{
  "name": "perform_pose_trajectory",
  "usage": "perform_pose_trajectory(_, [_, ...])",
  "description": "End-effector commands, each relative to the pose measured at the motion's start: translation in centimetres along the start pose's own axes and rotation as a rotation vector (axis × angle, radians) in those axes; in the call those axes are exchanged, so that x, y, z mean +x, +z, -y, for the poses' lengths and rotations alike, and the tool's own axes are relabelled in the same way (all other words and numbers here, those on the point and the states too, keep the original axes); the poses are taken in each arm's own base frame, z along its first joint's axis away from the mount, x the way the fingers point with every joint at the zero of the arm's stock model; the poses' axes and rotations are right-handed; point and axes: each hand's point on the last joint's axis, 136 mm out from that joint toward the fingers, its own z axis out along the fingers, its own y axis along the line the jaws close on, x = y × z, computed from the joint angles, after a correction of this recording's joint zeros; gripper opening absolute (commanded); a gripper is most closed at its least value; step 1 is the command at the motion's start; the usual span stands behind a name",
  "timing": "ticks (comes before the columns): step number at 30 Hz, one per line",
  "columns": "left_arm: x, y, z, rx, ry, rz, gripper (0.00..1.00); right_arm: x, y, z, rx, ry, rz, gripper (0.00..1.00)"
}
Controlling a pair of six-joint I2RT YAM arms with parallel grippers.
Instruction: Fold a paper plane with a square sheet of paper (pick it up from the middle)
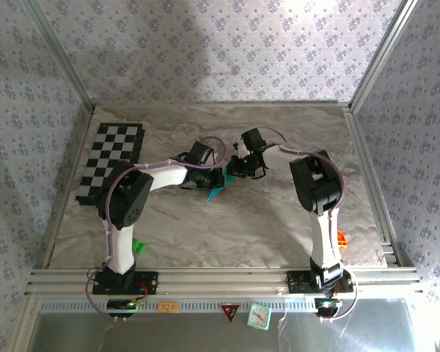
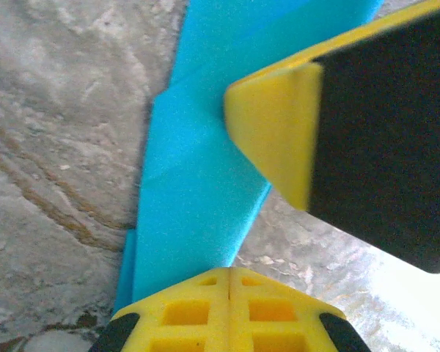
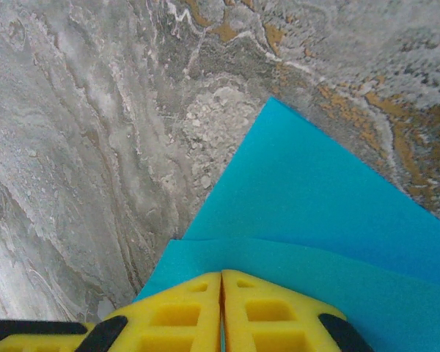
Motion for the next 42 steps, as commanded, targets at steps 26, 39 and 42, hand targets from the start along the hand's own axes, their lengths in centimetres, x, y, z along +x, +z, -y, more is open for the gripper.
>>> perform_pose_trajectory(26, [4.2, 1.5, -4.1, -0.076, -0.102, -0.107, 0.0, -2.6, -2.8, 1.0, 0.114, -0.023, 0.083, 0.11])
perform_pose_trajectory(39, [4.4, 1.6, -4.3, -0.082, -0.111, -0.111, 0.0, -1.7, -2.3, 3.3, 0.179, 0.021, 0.069, 0.11])
perform_pose_trajectory(42, [4.5, 1.6, -4.3, -0.08, -0.112, -0.111, 0.0, -0.9, -1.8, 4.4, 0.171, 0.046, 0.055, 0.11])
